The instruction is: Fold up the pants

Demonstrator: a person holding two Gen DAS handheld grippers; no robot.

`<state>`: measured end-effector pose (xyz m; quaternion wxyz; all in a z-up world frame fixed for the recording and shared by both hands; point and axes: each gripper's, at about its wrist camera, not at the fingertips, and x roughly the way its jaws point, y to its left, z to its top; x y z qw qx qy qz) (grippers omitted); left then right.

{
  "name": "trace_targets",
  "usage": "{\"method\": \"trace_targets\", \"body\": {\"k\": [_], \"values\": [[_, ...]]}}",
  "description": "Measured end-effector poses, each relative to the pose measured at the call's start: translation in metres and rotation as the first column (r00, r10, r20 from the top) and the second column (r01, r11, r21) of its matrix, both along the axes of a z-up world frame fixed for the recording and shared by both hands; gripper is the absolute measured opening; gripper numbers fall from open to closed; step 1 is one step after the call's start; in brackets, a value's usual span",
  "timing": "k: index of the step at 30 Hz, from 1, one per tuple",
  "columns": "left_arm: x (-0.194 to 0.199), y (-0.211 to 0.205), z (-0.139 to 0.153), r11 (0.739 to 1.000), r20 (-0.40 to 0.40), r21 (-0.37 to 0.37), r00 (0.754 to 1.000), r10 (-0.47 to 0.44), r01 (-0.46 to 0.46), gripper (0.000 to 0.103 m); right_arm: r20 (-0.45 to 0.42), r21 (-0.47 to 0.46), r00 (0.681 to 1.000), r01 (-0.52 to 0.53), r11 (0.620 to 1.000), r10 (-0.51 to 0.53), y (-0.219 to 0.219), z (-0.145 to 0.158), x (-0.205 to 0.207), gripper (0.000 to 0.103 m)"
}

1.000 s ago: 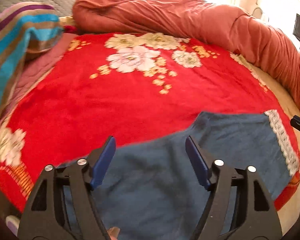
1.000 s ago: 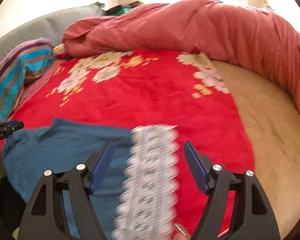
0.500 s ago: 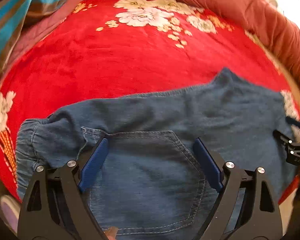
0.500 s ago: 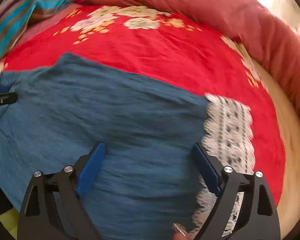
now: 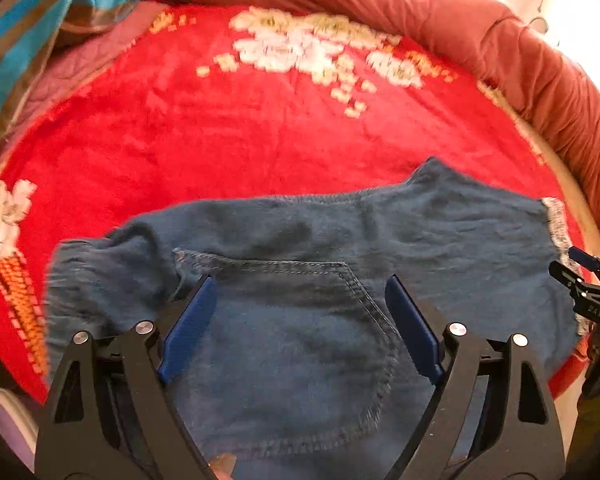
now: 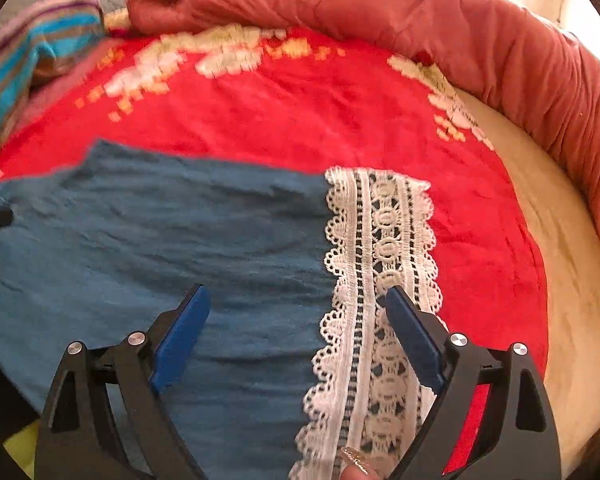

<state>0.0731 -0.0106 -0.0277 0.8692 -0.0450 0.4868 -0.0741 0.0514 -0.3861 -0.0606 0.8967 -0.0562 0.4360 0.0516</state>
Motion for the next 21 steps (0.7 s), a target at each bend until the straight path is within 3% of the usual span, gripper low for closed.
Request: {"method": "trace_targets", "body": {"k": [7, 11, 17, 21], "values": [[-0.033, 0.003, 0.021, 0.998, 0.042, 0.050, 0.998, -0.045, 0.043, 0.082, 0.049, 0.076, 0.998, -0.030, 0.997, 0.027, 0.005, 0.027, -0.029, 0.089], [-0.054, -0.014, 0.018, 0.985, 0.049, 0.140, 0.993, -0.107, 0.100, 0.082, 0.044, 0.071, 0.995, -0.094, 0.993, 0.091, 0.027, 0.027, -0.047, 0.089], [-0.062, -0.046, -0.005, 0.953, -0.034, 0.245, 0.984, -0.177, 0.179, 0.084, -0.015, 0.094, 0.982, -0.187, 0.978, 0.189, 0.066, 0.007, -0.067, 0.089], [-0.062, -0.048, -0.027, 0.939, -0.082, 0.282, 0.980, -0.182, 0.198, 0.087, -0.044, 0.039, 0.980, -0.193, 0.980, 0.194, 0.075, -0.005, -0.068, 0.089]]}}
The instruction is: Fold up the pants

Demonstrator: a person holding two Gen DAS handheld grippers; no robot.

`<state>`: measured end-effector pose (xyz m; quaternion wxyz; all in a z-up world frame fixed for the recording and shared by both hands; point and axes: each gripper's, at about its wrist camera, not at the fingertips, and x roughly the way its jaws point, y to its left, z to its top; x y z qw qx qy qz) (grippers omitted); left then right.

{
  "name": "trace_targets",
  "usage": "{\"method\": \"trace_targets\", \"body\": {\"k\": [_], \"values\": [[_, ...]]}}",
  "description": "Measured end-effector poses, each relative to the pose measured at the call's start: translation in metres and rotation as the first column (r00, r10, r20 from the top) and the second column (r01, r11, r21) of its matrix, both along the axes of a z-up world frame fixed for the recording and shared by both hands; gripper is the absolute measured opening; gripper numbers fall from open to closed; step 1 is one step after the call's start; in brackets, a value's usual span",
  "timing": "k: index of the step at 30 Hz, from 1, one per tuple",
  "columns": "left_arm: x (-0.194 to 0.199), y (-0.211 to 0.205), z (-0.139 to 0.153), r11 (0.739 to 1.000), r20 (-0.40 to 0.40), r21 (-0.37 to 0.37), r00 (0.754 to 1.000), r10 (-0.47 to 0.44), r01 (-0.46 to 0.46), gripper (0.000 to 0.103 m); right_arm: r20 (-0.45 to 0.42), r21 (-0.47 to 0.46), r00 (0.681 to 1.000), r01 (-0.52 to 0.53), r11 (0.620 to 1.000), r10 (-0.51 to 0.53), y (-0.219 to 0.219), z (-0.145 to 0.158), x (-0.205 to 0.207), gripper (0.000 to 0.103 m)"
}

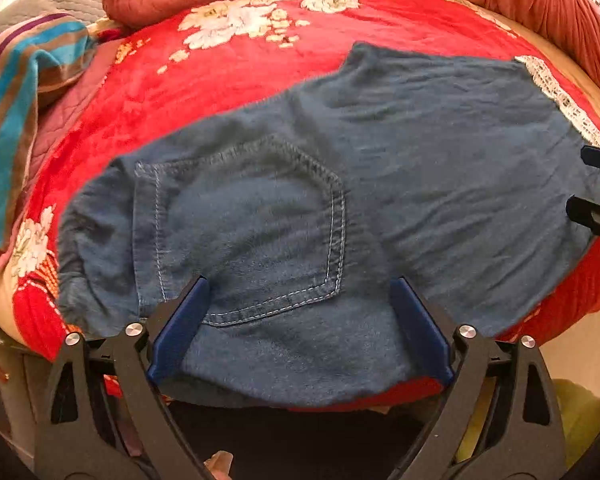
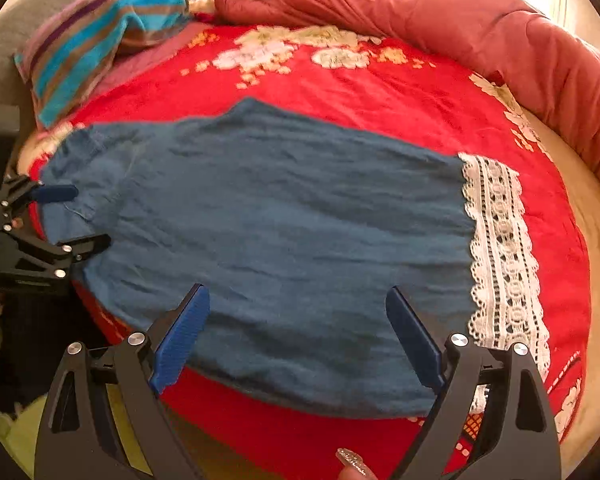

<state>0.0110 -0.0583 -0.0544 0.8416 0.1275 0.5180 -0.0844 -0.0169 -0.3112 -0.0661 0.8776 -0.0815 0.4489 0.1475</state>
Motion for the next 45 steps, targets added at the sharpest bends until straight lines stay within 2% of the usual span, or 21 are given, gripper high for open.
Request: {"method": "trace_targets", "body": {"k": [2, 5, 10, 17, 23, 29, 38, 45], "values": [[0.001, 0.004, 0.001, 1.000, -0.004, -0.024, 1.000, 0.005, -0.005, 0.088, -0.045, -0.049, 0.997, 0.060, 0.997, -0.062, -0.013, -0.012, 0.004, 0.089], [0.000, 0.009, 0.001, 0.999, -0.009, -0.042, 1.000, 0.008, -0.008, 0.088, -0.071, -0.034, 0.990, 0.116, 0.993, -0.118, -0.035, -0.015, 0.001, 0.089], [0.000, 0.010, 0.002, 0.998, -0.014, -0.068, 1.000, 0.010, -0.011, 0.088, -0.055, -0.065, 0.990, 0.124, 0.990, -0.128, -0.049, -0.017, -0.013, 0.088], [0.000, 0.011, 0.003, 0.997, -0.008, -0.083, 1.000, 0.010, -0.011, 0.088, -0.050, -0.062, 0.989, 0.139, 0.988, -0.142, -0.048, -0.020, -0.009, 0.090], [-0.003, 0.013, 0.006, 0.996, 0.009, -0.092, 1.000, 0.010, -0.009, 0.089, -0.059, 0.007, 0.985, 0.163, 0.987, -0.162, -0.054, -0.013, -0.010, 0.090], [-0.009, 0.019, 0.020, 0.987, 0.050, -0.159, 0.998, 0.040, -0.031, 0.092, -0.074, 0.107, 0.983, 0.173, 0.979, -0.166, -0.055, 0.000, -0.013, 0.090], [-0.017, 0.018, 0.041, 0.982, 0.102, -0.186, 0.994, 0.044, -0.025, 0.093, -0.036, 0.130, 0.991, 0.136, 0.982, -0.133, -0.045, 0.013, -0.018, 0.093], [-0.018, 0.019, 0.047, 0.980, 0.117, -0.197, 0.992, 0.045, -0.021, 0.093, -0.010, 0.135, 0.989, 0.146, 0.980, -0.146, -0.047, 0.020, -0.019, 0.093]]}}
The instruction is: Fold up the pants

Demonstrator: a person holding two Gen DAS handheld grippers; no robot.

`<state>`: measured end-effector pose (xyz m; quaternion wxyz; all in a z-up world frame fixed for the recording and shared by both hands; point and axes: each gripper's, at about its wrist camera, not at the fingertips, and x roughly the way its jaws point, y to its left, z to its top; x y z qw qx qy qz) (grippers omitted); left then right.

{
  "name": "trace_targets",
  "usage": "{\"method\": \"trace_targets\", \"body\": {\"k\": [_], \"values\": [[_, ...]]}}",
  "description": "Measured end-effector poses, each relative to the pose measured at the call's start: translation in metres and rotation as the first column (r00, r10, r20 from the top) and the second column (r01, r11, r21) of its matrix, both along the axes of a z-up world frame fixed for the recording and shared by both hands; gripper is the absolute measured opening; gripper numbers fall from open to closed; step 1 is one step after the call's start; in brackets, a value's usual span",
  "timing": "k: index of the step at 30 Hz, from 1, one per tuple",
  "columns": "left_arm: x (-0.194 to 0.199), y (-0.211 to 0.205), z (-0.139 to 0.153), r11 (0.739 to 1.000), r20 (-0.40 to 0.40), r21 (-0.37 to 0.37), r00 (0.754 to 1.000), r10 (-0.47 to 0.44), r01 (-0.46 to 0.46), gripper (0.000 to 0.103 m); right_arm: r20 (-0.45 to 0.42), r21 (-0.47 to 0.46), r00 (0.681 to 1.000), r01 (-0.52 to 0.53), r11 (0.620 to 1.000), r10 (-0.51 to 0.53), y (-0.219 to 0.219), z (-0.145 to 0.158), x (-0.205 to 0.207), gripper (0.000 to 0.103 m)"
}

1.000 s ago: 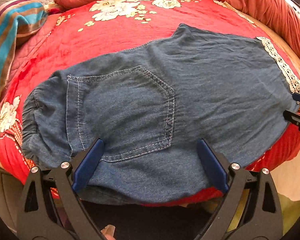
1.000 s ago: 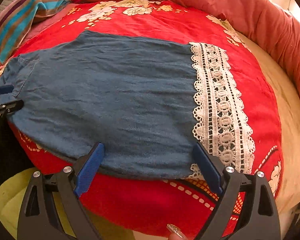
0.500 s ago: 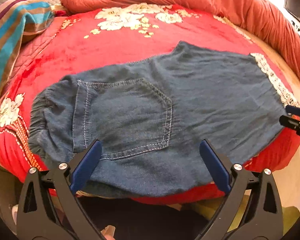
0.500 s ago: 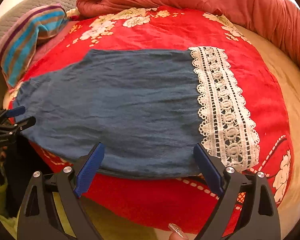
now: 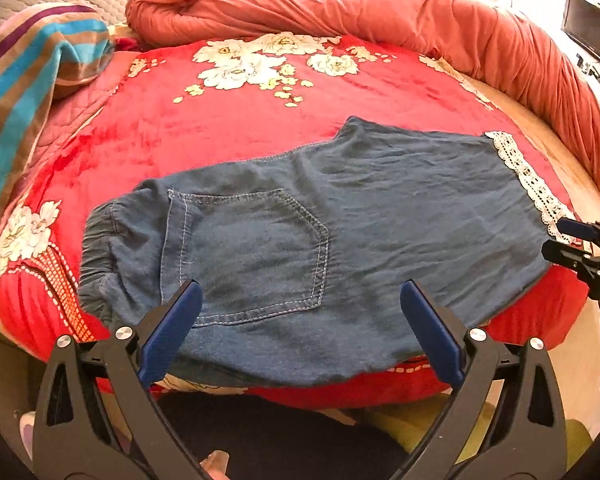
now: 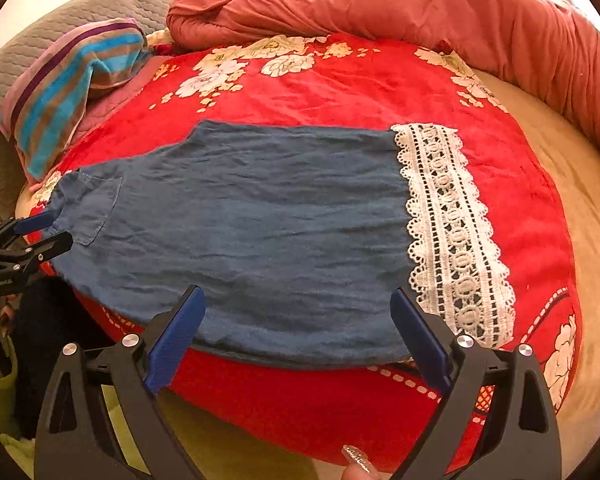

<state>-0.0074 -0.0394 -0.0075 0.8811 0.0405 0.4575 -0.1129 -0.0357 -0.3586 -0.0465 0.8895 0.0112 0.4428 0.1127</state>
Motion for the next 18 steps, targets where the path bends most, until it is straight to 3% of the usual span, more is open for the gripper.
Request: {"method": "trace_targets", "body": {"k": [11, 13, 18], "values": [[-0.002, -0.008, 0.008, 1.000, 0.013, 0.003, 1.000, 0.001, -0.001, 0.093, 0.051, 0.002, 0.997, 0.057, 0.998, -0.057, -0.020, 0.014, 0.004, 0.093], [-0.001, -0.011, 0.010, 1.000, 0.012, -0.005, 1.000, -0.007, 0.007, 0.093, 0.066, 0.000, 0.995, 0.074, 0.997, -0.074, -0.026, 0.018, 0.005, 0.099], [0.002, -0.027, 0.014, 0.999, 0.017, -0.007, 0.999, -0.039, 0.039, 0.093, 0.093, 0.009, 0.989, 0.117, 0.993, -0.117, -0.041, 0.025, 0.007, 0.098]]}}
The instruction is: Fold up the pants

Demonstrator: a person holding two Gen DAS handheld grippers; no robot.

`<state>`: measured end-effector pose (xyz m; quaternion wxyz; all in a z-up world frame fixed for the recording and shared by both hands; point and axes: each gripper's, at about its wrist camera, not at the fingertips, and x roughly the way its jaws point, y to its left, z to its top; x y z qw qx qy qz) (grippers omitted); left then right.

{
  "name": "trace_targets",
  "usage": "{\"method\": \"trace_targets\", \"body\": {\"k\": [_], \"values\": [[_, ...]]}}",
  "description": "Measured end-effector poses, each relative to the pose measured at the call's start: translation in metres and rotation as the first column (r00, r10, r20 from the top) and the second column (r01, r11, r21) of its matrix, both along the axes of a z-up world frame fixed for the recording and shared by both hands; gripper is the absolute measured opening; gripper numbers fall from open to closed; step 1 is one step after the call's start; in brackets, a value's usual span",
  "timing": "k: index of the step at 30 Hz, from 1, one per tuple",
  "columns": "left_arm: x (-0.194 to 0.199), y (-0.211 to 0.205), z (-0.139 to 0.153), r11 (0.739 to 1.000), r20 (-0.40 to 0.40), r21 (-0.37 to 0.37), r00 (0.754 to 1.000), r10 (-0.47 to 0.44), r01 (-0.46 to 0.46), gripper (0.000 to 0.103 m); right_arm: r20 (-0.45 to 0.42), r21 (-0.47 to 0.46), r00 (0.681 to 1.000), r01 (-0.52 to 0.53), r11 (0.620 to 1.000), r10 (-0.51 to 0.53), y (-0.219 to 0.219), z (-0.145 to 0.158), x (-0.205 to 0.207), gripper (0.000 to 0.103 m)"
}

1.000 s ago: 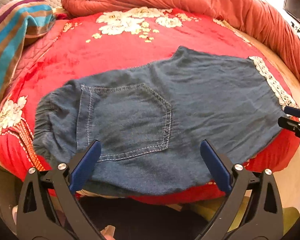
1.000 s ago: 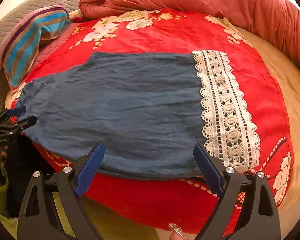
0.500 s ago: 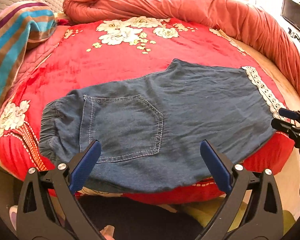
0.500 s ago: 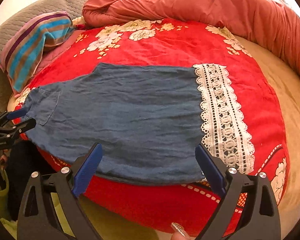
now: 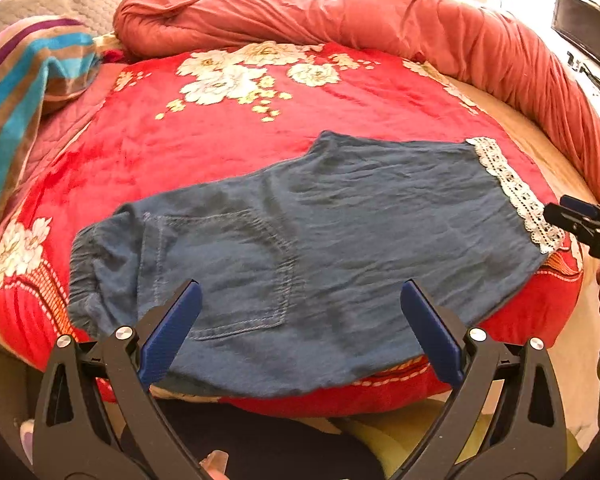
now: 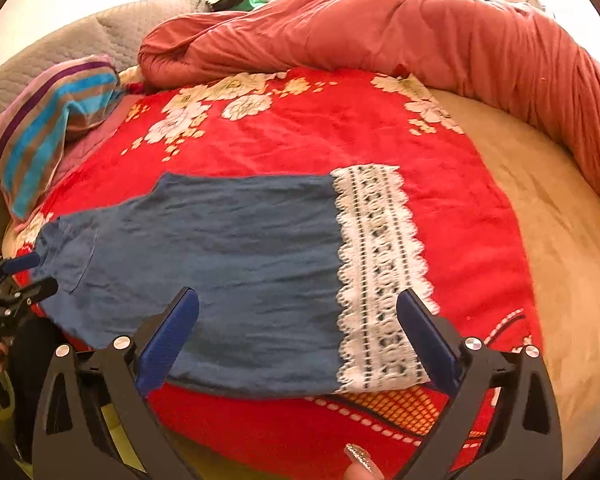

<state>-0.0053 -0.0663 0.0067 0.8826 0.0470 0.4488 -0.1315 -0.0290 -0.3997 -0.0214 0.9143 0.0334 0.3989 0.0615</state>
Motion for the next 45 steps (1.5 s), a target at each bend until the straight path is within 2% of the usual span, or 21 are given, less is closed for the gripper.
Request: {"method": "trace_targets", "body": {"k": [12, 19, 25, 31, 35, 40, 45], "values": [[0.021, -0.046, 0.020, 0.995, 0.038, 0.024, 0.995, -0.097, 0.097, 0.093, 0.054, 0.003, 0.993, 0.109, 0.994, -0.109, -0.042, 0.014, -0.001, 0.098], [0.039, -0.080, 0.022, 0.987, 0.031, 0.014, 0.987, -0.159, 0.159, 0.093, 0.059, 0.006, 0.988, 0.145, 0.989, -0.145, -0.060, 0.013, -0.004, 0.098], [0.060, -0.112, 0.021, 0.977, 0.014, 0.010, 0.977, -0.214, 0.214, 0.093, 0.029, 0.019, 0.987, 0.156, 0.988, -0.156, -0.068, 0.002, -0.008, 0.098], [0.089, -0.144, 0.011, 0.956, -0.008, 0.009, 0.956, -0.293, 0.293, 0.093, -0.033, 0.043, 0.992, 0.122, 0.992, -0.121, -0.063, -0.019, -0.008, 0.098], [0.118, -0.161, 0.001, 0.950, -0.042, -0.004, 0.949, -0.312, 0.312, 0.093, -0.077, 0.071, 0.993, 0.092, 0.993, -0.086, -0.056, -0.032, -0.008, 0.098], [0.140, -0.179, -0.009, 0.939, -0.069, -0.021, 0.936, -0.344, 0.344, 0.093, -0.099, 0.105, 0.993, 0.081, 0.991, -0.070, -0.056, -0.041, -0.007, 0.098], [0.155, -0.202, -0.021, 0.921, -0.087, -0.003, 0.917, -0.389, 0.390, 0.093, -0.107, 0.135, 0.992, 0.082, 0.987, -0.068, -0.060, -0.047, -0.007, 0.098]]}}
